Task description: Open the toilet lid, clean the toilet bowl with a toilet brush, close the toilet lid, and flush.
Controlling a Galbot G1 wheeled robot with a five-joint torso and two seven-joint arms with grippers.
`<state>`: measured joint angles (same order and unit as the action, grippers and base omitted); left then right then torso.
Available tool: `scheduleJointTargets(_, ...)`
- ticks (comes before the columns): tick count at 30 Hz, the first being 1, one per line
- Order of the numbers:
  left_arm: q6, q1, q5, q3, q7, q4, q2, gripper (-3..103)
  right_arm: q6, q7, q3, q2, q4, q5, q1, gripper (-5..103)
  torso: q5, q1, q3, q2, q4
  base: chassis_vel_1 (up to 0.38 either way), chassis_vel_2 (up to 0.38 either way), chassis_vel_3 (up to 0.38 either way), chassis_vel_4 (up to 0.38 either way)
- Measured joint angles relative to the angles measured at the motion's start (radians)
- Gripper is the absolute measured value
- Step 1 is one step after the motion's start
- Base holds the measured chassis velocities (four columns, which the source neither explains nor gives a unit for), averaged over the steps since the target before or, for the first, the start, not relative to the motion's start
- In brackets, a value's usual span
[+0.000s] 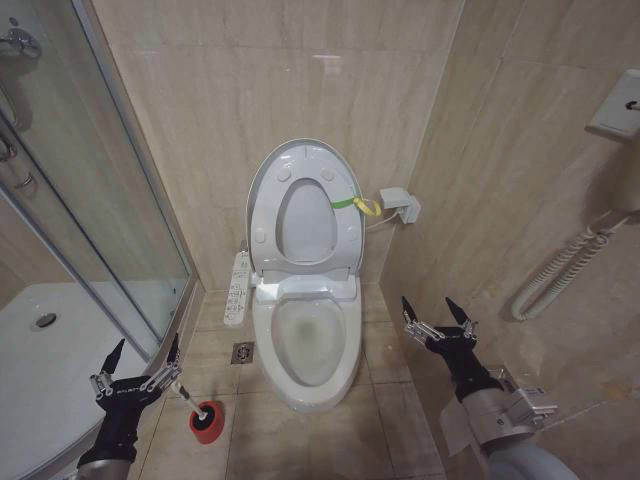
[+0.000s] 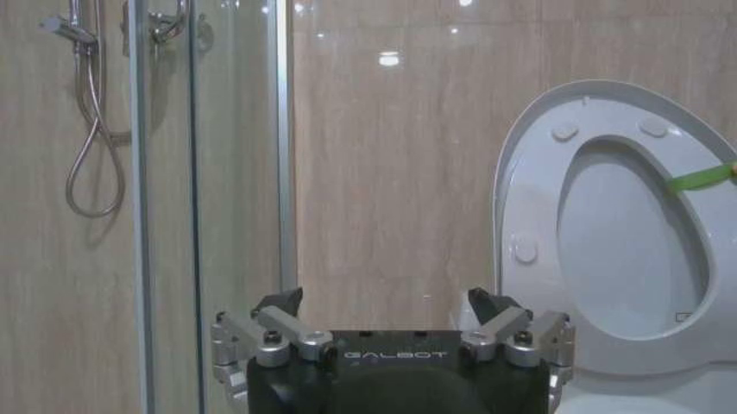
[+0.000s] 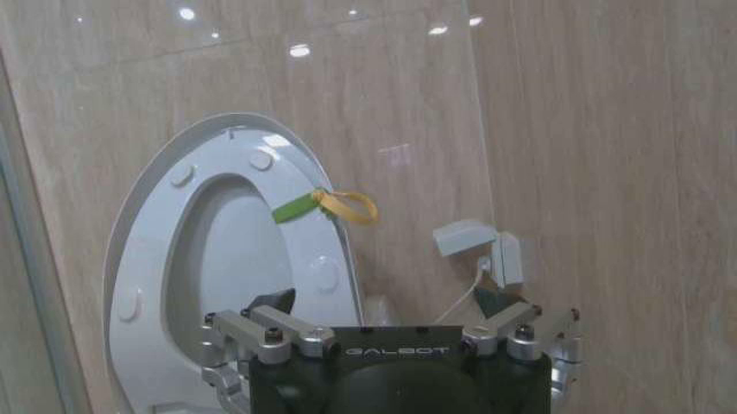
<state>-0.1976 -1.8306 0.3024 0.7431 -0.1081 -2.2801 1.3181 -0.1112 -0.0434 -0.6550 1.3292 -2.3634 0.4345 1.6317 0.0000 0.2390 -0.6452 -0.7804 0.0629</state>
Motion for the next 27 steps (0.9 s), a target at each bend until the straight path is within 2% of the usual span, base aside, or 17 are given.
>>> scheduleJointTargets(27,0.000,0.000,0.000,0.000,0.000,0.000,0.000,97,0.000,0.000,0.000,0.000,0.000,0.000,0.000,100,0.0000,0.000,0.000,0.000,0.0000,0.000,0.000,0.000,0.000)
